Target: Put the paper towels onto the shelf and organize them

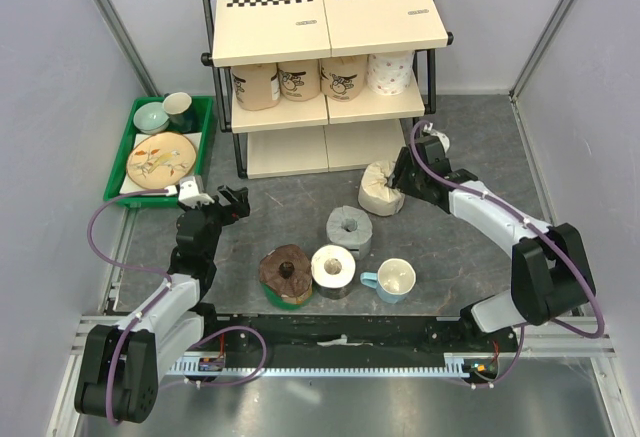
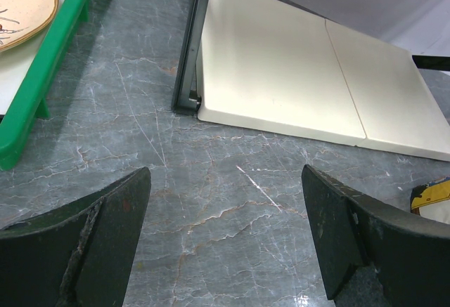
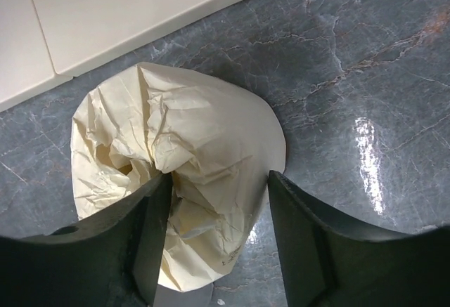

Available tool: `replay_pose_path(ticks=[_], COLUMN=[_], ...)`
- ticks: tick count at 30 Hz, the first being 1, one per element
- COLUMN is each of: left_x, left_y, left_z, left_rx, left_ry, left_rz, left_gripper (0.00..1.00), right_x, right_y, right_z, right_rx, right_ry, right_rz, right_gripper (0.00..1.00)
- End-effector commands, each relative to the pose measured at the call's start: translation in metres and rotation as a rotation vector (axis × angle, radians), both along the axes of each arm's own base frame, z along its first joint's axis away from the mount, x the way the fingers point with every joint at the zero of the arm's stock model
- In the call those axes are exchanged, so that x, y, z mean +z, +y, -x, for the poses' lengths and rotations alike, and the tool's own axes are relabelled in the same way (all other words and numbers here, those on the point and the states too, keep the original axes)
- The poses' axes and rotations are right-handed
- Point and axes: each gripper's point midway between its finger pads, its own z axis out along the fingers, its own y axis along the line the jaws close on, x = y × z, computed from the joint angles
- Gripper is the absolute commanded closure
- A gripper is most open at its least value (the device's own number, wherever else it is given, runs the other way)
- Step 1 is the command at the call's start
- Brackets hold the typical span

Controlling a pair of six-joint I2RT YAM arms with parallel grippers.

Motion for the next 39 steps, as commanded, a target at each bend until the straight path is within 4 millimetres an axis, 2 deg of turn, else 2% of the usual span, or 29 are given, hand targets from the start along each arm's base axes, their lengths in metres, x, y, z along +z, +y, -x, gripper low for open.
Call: replay_pose_path(ticks=[1,8,11,16,20,21,22,24,25,27,28,30,31,33,34,35,37,39], left_x=[0.017,0.017,0.019,0.021,0.021,0.021,0.021,0.02,0.021,0.021,0.02,0.021,0.021,0.021,0.021,0.02,0.02,0.02], left_y=[0.001,0.001,-0.001,0.0,-0.001,-0.001,-0.001,-0.001,-0.001,-0.001,-0.001,-0.001,-0.001,-0.001,-0.001,-0.001,0.0,-0.001], left_z=[-0.006,-0.005,-0.004,-0.004,-0.004,-0.004,-0.004,-0.004,-0.004,-0.004,-0.004,-0.004,-0.004,-0.004,-0.004,-0.004,-0.004,-0.004], left_rx=[0.015,0.015,0.007,0.01,0.005,0.005,0.005,0.004,0.002,0.004,0.002,0.002,0.004,0.005,0.004,0.004,0.007,0.007], left_ry=[-0.052,-0.05,-0.074,-0.082,-0.08,-0.082,-0.08,-0.079,-0.08,-0.082,-0.079,-0.08,-0.082,-0.082,-0.08,-0.079,-0.079,-0.079], left_rz=[0.03,0.03,0.038,0.038,0.038,0.038,0.038,0.038,0.038,0.038,0.036,0.036,0.037,0.035,0.035,0.036,0.034,0.034], left_gripper=[0.05,0.05,0.05,0.05,0.06,0.05,0.05,0.05,0.05,0.05,0.05,0.05,0.05,0.05,0.05,0.05,0.05,0.05], right_x=[0.012,0.019,0.037,0.089,0.125,0.127,0.138,0.138,0.147,0.145,0.153,0.145,0.151,0.143,0.147,0.14,0.143,0.134], right_y=[0.007,0.01,0.01,0.01,0.024,0.027,0.035,0.044,0.055,0.069,0.084,0.099,0.113,0.131,0.138,0.145,0.16,0.174], right_z=[-0.015,-0.017,-0.018,-0.019,-0.023,-0.025,-0.027,-0.03,-0.031,-0.035,-0.033,-0.036,-0.034,-0.034,-0.037,-0.039,-0.04,-0.042], right_rx=[0.017,0.021,0.017,0.015,0.058,0.065,0.081,0.098,0.118,0.143,0.171,0.189,0.212,0.237,0.24,0.244,0.262,0.278], right_ry=[-0.048,-0.065,-0.111,-0.239,-0.307,-0.308,-0.327,-0.323,-0.339,-0.332,-0.345,-0.329,-0.339,-0.325,-0.337,-0.325,-0.332,-0.318], right_rz=[0.004,0.009,-0.004,-0.046,-0.096,-0.099,-0.107,-0.106,-0.116,-0.11,-0.119,-0.112,-0.121,-0.119,-0.134,-0.132,-0.152,-0.151], right_gripper=[0.39,0.54,0.58,0.6,0.62,0.62,0.62,0.62,0.62,0.62,0.62,0.62,0.62,0.62,0.62,0.62,0.62,0.62])
